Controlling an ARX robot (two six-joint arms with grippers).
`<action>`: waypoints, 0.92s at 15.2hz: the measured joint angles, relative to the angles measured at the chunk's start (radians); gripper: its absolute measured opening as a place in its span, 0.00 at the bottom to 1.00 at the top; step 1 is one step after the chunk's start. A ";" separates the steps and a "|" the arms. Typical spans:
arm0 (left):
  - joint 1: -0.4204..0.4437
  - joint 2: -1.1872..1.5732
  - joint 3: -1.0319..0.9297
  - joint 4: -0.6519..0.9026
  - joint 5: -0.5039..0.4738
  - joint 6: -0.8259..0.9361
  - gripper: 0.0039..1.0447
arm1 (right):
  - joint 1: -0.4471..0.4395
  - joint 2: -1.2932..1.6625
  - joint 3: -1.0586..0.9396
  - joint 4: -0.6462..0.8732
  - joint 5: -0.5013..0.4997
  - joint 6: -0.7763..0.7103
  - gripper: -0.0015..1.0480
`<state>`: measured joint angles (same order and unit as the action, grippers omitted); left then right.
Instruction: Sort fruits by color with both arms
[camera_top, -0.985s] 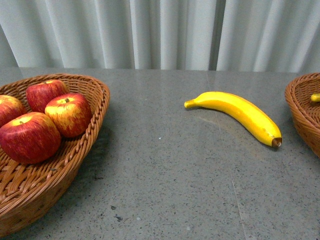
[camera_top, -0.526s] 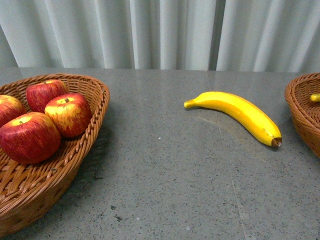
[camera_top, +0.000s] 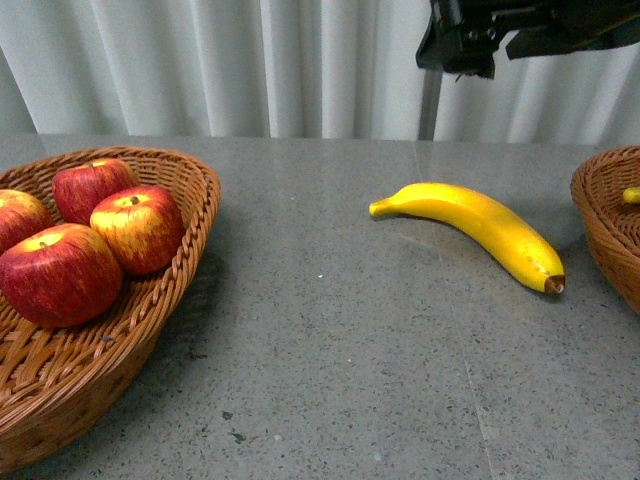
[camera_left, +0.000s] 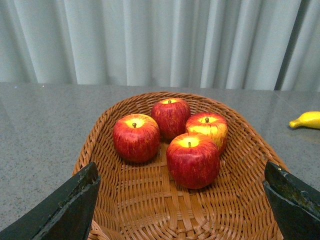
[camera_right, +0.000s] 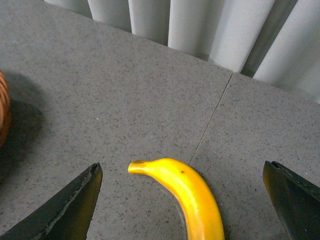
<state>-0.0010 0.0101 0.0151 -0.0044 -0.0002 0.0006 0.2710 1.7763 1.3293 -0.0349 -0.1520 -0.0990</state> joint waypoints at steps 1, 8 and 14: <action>0.000 0.000 0.000 0.000 0.000 0.000 0.94 | 0.004 0.055 0.040 -0.023 0.006 -0.015 0.94; 0.000 0.000 0.000 0.000 0.000 0.000 0.94 | 0.018 0.203 0.132 -0.124 -0.013 -0.130 0.94; 0.000 0.000 0.000 0.000 0.000 0.000 0.94 | 0.026 0.294 0.207 -0.179 0.060 -0.250 0.94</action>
<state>-0.0010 0.0101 0.0151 -0.0040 -0.0006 0.0006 0.2970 2.0705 1.5360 -0.2142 -0.0917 -0.3492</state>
